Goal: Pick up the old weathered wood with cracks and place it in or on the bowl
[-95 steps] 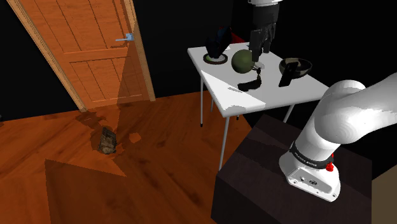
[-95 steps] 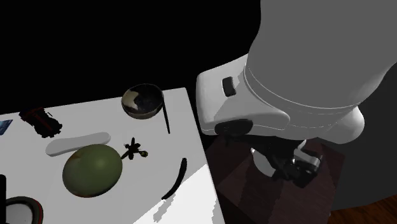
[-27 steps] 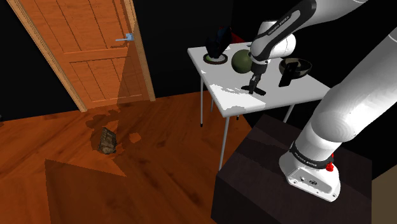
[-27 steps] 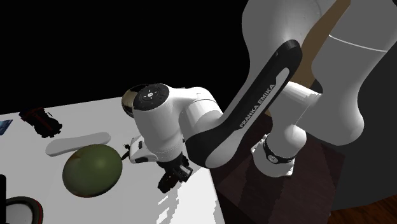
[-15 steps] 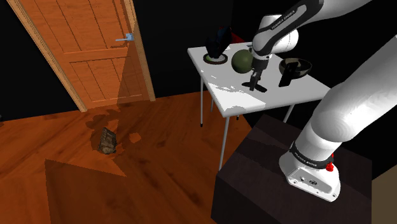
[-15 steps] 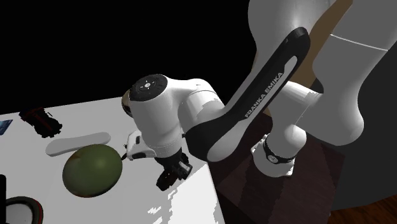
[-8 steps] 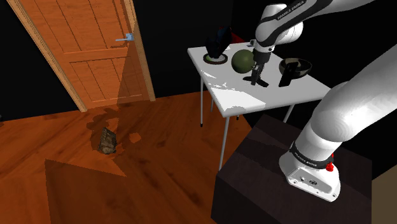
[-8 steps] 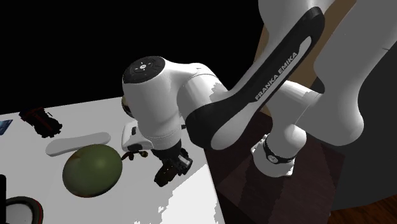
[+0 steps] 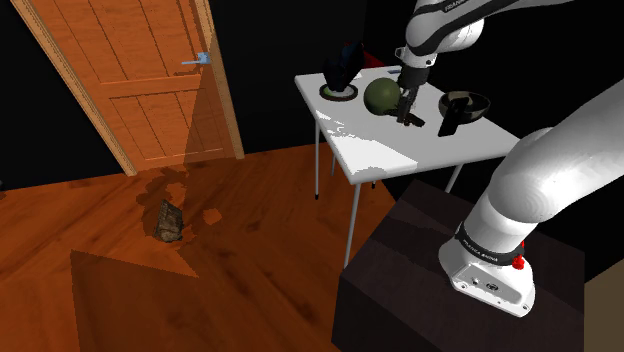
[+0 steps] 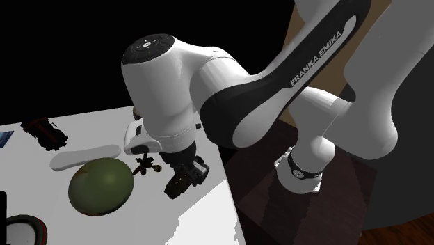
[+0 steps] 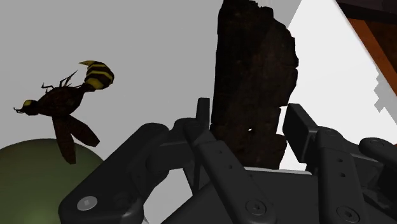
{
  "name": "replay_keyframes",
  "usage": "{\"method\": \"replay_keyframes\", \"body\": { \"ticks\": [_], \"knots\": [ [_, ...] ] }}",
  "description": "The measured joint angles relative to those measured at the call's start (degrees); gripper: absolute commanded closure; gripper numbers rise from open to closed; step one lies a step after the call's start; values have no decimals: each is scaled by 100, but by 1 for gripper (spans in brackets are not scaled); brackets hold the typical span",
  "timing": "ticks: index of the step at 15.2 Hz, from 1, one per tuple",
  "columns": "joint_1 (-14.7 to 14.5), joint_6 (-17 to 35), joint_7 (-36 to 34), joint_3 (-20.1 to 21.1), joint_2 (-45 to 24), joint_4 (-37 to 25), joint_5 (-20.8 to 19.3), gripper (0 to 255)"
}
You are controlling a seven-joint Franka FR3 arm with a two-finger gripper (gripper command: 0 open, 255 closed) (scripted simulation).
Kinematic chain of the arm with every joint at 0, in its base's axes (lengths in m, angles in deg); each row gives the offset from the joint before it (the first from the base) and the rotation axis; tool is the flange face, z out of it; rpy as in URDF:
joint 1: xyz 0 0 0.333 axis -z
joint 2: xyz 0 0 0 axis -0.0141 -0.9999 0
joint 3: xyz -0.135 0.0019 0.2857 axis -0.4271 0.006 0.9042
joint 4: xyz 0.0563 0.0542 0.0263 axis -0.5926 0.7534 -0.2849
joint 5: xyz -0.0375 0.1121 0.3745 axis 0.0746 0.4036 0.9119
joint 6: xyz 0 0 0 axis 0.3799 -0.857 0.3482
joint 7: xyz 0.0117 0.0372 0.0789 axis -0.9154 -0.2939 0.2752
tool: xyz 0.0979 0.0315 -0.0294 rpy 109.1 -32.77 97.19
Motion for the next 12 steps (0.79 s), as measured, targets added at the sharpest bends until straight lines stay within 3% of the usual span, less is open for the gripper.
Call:
{"method": "replay_keyframes", "body": {
  "ticks": [12],
  "knots": [
    [19, -1032, -68, 183, 395, -647, 0, 255]
  ]
}}
